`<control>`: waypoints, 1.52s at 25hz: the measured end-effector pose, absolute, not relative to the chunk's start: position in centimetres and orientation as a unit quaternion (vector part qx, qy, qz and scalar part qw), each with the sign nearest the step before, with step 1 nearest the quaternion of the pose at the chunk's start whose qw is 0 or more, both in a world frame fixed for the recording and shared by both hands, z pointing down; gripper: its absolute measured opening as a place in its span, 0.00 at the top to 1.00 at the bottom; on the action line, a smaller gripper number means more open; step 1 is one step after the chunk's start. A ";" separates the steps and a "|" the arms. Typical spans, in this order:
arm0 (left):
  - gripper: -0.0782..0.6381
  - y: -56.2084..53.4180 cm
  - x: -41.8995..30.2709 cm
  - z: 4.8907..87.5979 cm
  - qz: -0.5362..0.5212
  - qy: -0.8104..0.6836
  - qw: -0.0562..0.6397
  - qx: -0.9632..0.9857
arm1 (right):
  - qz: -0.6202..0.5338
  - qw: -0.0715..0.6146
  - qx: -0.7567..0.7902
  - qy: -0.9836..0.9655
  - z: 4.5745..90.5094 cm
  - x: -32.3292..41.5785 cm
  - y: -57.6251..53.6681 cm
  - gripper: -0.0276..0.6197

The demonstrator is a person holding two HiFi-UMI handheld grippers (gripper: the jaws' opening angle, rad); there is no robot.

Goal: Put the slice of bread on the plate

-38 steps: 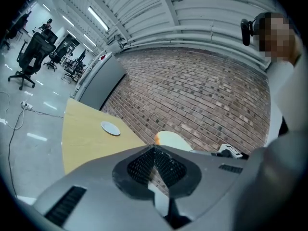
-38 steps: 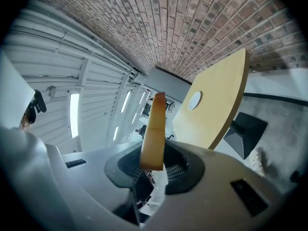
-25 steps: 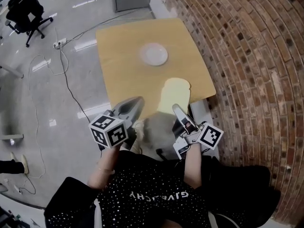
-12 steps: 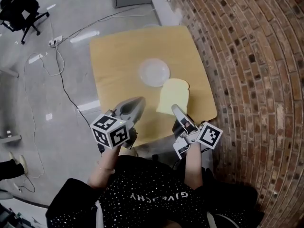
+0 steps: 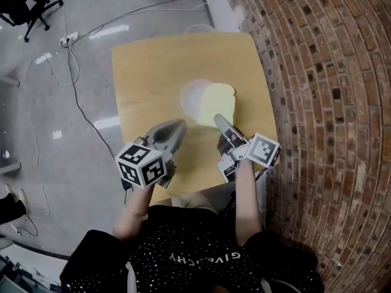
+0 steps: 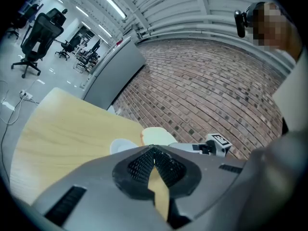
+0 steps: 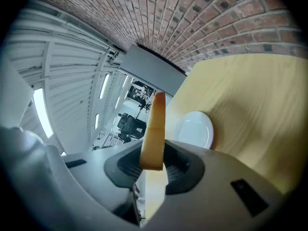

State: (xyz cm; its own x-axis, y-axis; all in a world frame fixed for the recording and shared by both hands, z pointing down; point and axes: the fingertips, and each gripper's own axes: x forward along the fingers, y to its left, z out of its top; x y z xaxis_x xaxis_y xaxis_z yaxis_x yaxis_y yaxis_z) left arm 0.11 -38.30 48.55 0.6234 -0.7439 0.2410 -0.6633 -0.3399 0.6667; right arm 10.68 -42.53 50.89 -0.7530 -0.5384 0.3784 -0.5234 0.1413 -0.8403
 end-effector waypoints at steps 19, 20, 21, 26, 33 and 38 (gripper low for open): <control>0.88 -39.3 -3.5 50.2 -0.075 -0.499 0.394 0.768 | -0.590 -0.096 -0.331 0.730 58.3 5.8 -46.2 0.81; 0.88 -39.3 -3.6 50.2 -0.076 -0.500 0.395 0.767 | -0.584 -0.109 -0.339 0.730 58.5 5.8 -46.2 0.81; 0.88 -39.3 -3.6 50.2 -0.077 -0.501 0.395 0.766 | -0.577 -0.120 -0.345 0.731 58.6 5.8 -46.3 0.80; 0.88 -39.2 -3.8 49.8 -0.078 -0.502 0.394 0.766 | -0.522 -0.187 -0.366 0.747 58.7 5.6 -46.2 0.57; 0.88 -38.9 -4.1 49.4 -0.081 -0.501 0.390 0.769 | -0.438 -0.256 -0.408 0.759 58.2 6.3 -46.1 0.48; 0.88 -38.4 -4.1 49.1 -0.082 -0.498 0.389 0.771 | -0.418 -0.257 -0.444 0.750 57.7 8.0 -45.9 0.46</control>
